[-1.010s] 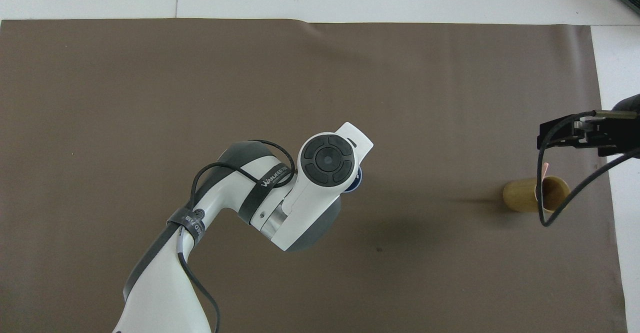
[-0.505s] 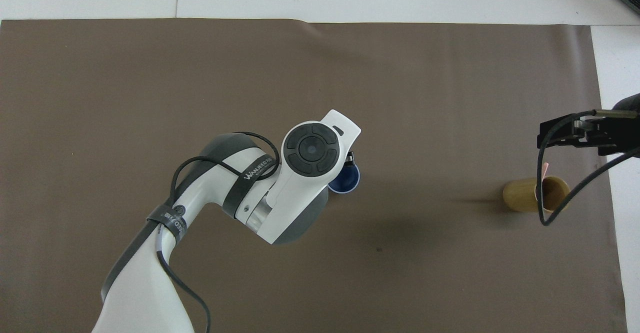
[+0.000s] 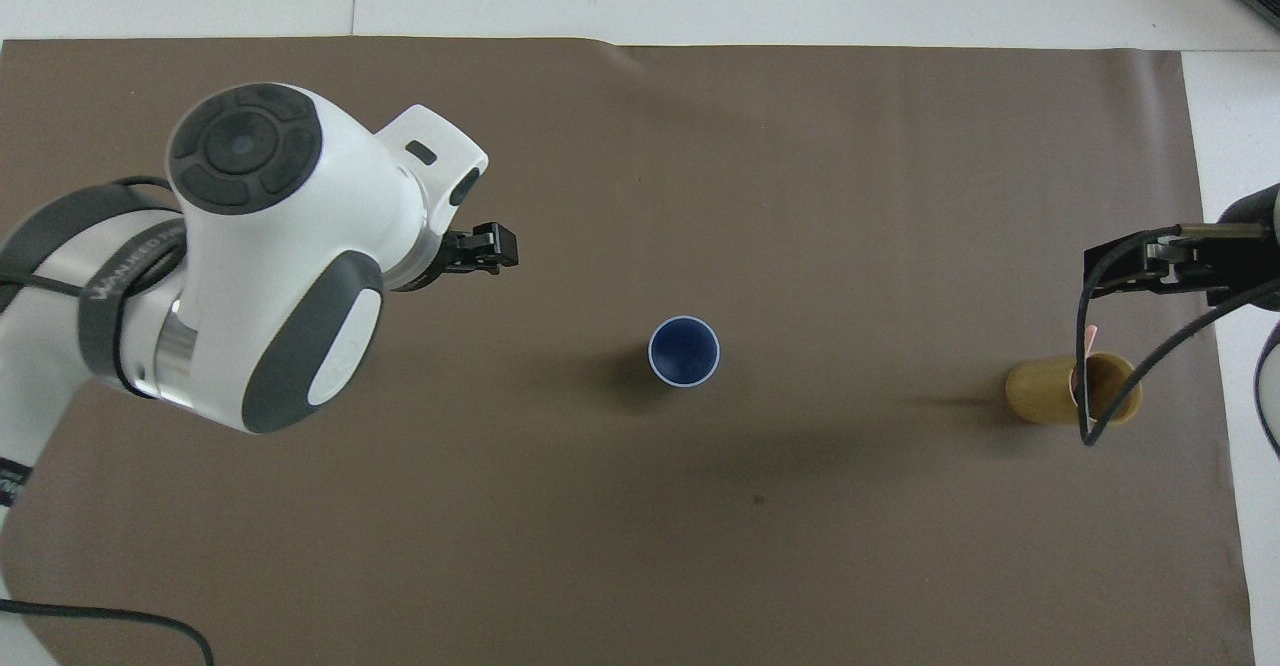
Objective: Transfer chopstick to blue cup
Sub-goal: 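Return the left gripper to rest while the right gripper reaches the chopstick, then grasp the pink chopstick and lift it from the tan cup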
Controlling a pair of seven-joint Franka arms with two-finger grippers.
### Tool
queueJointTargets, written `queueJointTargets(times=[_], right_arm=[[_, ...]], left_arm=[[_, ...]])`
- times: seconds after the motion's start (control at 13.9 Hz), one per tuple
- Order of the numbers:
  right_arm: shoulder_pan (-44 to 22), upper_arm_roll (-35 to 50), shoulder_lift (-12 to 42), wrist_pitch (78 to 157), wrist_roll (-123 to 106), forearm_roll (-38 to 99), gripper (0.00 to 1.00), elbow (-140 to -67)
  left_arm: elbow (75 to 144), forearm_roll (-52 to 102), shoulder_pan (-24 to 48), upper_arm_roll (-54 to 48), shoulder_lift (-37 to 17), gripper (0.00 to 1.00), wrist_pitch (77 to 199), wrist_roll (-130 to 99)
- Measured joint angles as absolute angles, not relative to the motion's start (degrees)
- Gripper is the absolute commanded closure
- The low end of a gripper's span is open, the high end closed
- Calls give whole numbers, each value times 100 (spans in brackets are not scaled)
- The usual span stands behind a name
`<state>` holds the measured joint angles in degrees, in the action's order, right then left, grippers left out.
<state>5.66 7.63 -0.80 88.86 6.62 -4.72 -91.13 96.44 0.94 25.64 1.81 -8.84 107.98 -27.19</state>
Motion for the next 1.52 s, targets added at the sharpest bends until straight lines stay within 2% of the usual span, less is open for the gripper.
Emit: queueJointTargets(times=[0.36, 0.43, 0.58, 0.72, 0.94, 1.01, 1.3, 1.52], right_arm=[[699, 742, 15, 9810, -86, -823, 0, -10176], [699, 743, 51, 9928, -189, -923, 2, -10356], [699, 746, 122, 10056, -305, -1032, 14, -10595], [698, 749, 139, 10231, -363, -1133, 42, -10808], [699, 749, 137, 10485, -503, -1399, 92, -11072], [698, 750, 135, 10495, -529, -1440, 100, -11100], [677, 772, 88, 10456, -575, -1492, 100, -11107], [674, 772, -52, 10324, -576, -1493, 100, -11093]], left_arm=[[9655, 121, 1591, 179, -646, 0, 10081, -1422], [9655, 123, 1391, 181, -575, 0, 9910, -1133], [9654, 124, 983, 184, -412, 0, 9567, -566], [9648, 126, 674, 194, -254, 0, 9308, -80], [9513, 126, 550, 192, -106, 0, 9100, 76], [9395, 126, 551, 175, -85, 0, 9017, 76], [8804, 122, 551, 165, -51, 0, 8423, 76], [8685, 123, 551, 168, -3, 0, 8302, 87]])
